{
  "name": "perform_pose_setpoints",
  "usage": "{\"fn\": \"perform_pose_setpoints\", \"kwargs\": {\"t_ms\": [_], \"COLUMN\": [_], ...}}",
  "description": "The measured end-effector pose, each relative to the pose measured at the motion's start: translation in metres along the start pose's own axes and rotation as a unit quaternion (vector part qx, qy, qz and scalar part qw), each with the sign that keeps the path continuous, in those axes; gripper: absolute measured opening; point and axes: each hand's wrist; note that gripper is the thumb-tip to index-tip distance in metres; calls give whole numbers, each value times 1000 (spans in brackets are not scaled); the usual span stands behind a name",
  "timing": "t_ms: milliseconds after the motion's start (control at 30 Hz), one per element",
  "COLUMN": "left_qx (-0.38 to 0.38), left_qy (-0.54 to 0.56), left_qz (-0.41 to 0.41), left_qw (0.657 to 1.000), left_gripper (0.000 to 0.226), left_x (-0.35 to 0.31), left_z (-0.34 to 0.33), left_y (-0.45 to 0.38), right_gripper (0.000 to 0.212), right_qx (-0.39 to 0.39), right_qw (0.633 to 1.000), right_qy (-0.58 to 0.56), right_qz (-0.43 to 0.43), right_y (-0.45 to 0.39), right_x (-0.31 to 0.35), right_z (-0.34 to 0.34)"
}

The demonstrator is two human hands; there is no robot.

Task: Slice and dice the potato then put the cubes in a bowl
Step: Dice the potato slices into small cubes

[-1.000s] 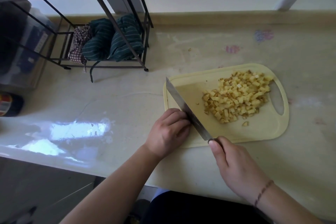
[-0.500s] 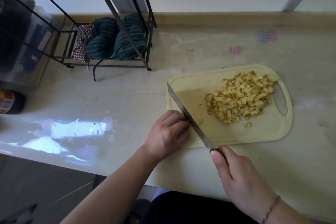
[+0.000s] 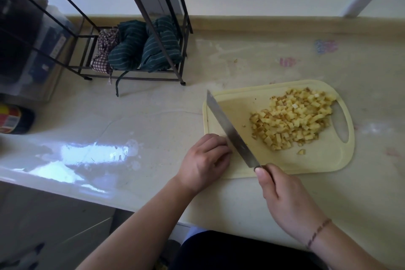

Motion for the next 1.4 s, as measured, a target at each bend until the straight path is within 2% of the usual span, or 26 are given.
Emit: {"fn": "perform_pose_setpoints", "kwargs": {"t_ms": [233, 633, 867, 1000, 1167, 1300, 1400], "left_qx": [-47, -40, -20, -7, 21, 13, 9], "left_qy": [-12, -53, -59, -54, -31, -21, -15], "left_qz": [23, 15, 17, 14, -15, -18, -10], "left_qw": [999, 998, 998, 998, 999, 1000, 1000], "left_gripper": [8, 6, 4, 7, 11, 9, 15], "left_x": [-1, 3, -2, -1, 0, 3, 2], "left_z": [8, 2, 1, 2, -10, -30, -39], "left_y": [11, 8, 11, 17, 1, -26, -40], "right_gripper": [49, 50, 49, 43, 54, 56, 53], "right_qx": [10, 19, 22, 34, 17, 51, 66], "right_qw": [1000, 999, 999, 999, 996, 967, 971], "right_qy": [-23, 16, 18, -13, -76, -216, -209], "right_qz": [0, 35, 18, -1, -47, -128, -89], "right_y": [13, 17, 9, 7, 1, -7, -7], "right_x": [-1, -3, 0, -3, -30, -46, -47], "right_z": [2, -10, -15, -6, 12, 22, 25]}}
Point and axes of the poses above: each hand's wrist, its own y-axis away from the middle knuckle, its own z-axis out of the back of the hand, x = y × z, and after that the axes turned 10 degrees about y, right-handed
